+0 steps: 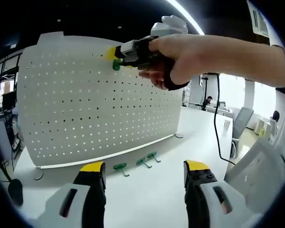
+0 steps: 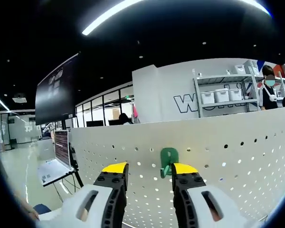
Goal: Insert the hook assembly into the mounting plate slot until the hook locks in place.
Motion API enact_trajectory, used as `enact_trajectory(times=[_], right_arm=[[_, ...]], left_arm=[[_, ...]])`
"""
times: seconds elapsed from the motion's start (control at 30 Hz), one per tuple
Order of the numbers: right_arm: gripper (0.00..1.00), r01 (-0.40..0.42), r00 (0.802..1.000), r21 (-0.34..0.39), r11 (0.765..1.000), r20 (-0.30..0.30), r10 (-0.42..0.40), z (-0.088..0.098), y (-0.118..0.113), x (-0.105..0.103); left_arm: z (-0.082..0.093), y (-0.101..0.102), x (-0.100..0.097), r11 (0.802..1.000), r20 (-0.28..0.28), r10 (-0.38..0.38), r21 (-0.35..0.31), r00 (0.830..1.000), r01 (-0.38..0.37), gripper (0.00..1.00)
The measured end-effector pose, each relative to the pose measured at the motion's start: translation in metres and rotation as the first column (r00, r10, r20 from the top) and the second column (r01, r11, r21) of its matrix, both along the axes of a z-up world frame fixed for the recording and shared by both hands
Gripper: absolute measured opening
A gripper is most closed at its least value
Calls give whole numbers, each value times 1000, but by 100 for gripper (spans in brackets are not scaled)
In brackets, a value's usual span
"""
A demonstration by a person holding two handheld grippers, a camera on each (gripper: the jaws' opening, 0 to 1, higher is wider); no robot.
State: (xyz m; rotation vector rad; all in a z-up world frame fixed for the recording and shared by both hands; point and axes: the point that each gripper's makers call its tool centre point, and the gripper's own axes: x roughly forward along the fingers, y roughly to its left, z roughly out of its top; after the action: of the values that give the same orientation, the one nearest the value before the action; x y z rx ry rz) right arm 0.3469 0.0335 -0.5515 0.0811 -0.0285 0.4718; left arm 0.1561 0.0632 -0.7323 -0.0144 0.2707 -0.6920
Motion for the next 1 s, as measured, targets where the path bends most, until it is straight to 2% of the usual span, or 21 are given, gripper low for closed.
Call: enact_trajectory(times=[0.1,0.2,0.37,0.53,0.77,1.0], right_arm=[[40,-18,1000,-5,1000,-11,18,-4,-3,-2],[41,-45,999,-32,998,7,45,-2,-2,-5],[41,-57,998,-22,998,19,58,2,-5,-6],[42,-92,995,-61,994,34,95,1,-7,-12],[48,-166,983,-92,982,64,173,-9,-19,-31],[50,-213,974,-120,970,54,221,-26,-30,-51]], left_arm=[[-1,0,0,1000,-2,1,5,1000,-1,69],[-3,1,0,1000,-6,1,13,1000,-1,69],[-4,1,0,1000,-7,2,17,1000,-2,69],[-4,1,0,1000,-7,1,18,1000,-1,69],[-3,-1,-1,1000,-6,-3,23,1000,3,69],[-5,1,0,1000,-6,-1,20,1000,1,70]])
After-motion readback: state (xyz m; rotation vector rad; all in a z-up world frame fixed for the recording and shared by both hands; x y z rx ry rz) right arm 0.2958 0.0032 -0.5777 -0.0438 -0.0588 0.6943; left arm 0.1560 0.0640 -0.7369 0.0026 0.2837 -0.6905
